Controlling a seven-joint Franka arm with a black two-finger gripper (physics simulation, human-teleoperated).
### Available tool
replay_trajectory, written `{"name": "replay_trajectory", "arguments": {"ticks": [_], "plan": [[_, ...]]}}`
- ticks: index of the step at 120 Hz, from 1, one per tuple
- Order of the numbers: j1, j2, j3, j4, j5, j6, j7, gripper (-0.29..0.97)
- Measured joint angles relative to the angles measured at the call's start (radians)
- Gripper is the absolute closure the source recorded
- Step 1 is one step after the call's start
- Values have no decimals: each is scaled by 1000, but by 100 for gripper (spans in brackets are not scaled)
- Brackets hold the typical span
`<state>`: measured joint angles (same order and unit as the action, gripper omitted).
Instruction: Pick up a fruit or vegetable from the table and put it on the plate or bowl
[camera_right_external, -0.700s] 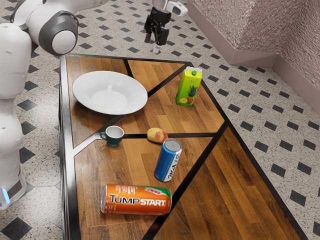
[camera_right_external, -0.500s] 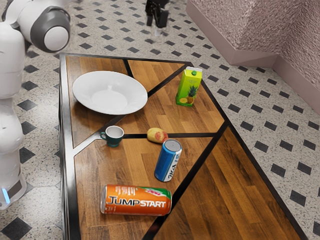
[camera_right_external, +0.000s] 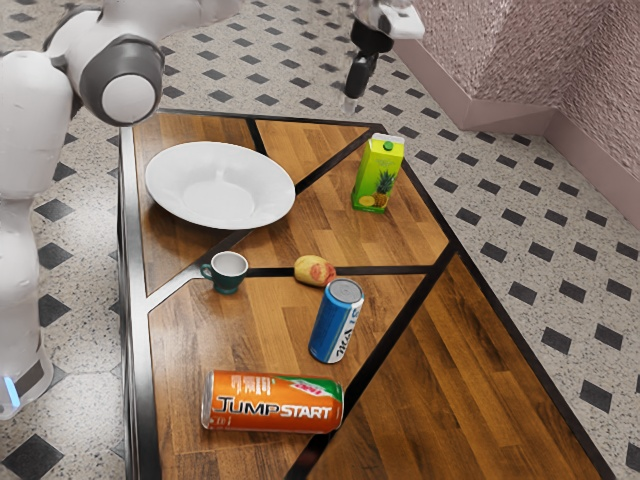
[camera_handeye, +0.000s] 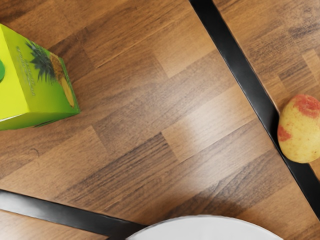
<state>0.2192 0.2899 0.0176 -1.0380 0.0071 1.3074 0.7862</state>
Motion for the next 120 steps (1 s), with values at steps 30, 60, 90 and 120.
{"name": "replay_trajectory", "arguments": {"ticks": [30, 60, 90, 120], "plan": [[-41, -109, -4, -272, -1, 115, 141, 0], [-101, -406, 13, -708, 0, 277, 233, 0], [-136, -365, -1, -740, -4, 320, 295, 0], [-115, -367, -43, -796, -33, 355, 321, 0]]}}
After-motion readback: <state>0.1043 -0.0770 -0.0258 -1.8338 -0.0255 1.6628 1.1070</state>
